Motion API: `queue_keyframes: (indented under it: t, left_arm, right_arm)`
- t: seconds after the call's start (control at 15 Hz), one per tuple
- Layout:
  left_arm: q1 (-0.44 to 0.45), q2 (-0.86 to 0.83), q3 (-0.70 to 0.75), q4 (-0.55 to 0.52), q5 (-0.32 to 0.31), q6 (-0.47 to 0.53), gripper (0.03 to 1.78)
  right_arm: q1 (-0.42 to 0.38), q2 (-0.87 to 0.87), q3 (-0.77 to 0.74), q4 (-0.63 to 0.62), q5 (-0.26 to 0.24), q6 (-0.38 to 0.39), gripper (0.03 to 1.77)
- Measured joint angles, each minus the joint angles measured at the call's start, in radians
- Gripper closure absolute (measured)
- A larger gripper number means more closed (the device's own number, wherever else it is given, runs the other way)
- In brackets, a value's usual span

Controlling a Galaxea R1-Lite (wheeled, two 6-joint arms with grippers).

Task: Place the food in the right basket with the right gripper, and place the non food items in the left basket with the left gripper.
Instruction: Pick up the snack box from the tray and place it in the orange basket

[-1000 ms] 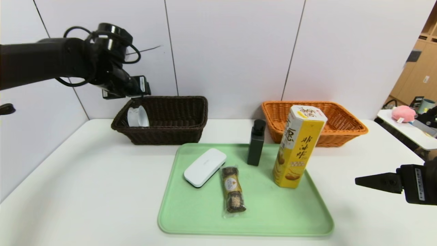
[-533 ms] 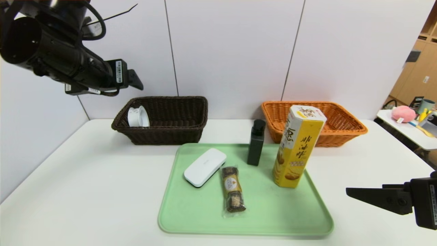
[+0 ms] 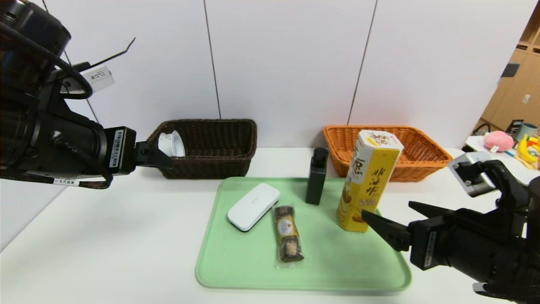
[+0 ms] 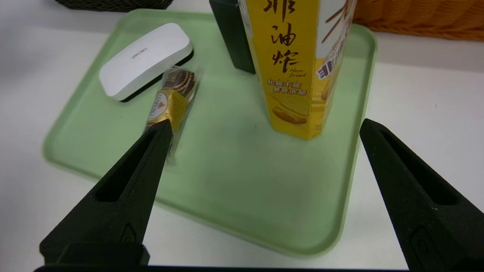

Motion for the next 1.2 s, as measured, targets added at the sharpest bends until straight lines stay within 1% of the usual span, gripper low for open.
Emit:
queue_keyframes:
  t: [0.07,0.13,0.2,0.33,0.6,0.87,1.2]
  left_arm:
    - [-0.001,-0.012,0.006,0.002,0.000,-0.001,0.14]
    - [-0.001,-0.020,0.012,0.001,0.000,0.000,0.14]
    - [-0.002,-0.025,0.016,0.000,0.000,0.000,0.14]
    - [-0.004,-0.030,0.021,0.000,0.000,0.000,0.14]
    - [-0.004,-0.044,0.022,0.004,0.000,0.002,0.12]
    - [-0.004,-0.055,0.029,0.007,0.000,0.002,0.12]
    - [-0.004,-0.069,0.046,0.008,0.000,0.002,0.12]
  right_arm:
    - [0.021,0.040,0.030,-0.100,-0.043,-0.040,0.09]
    - [0.037,0.072,0.044,-0.172,-0.079,-0.066,0.09]
    - [0.046,0.100,0.051,-0.215,-0.105,-0.082,0.09]
    - [0.052,0.131,0.059,-0.223,-0.123,-0.103,0.09]
    - [0.053,0.164,0.049,-0.224,-0.167,-0.104,0.09]
    - [0.049,0.203,0.021,-0.231,-0.174,-0.103,0.09]
    - [0.022,0.266,-0.012,-0.316,-0.176,-0.104,0.09]
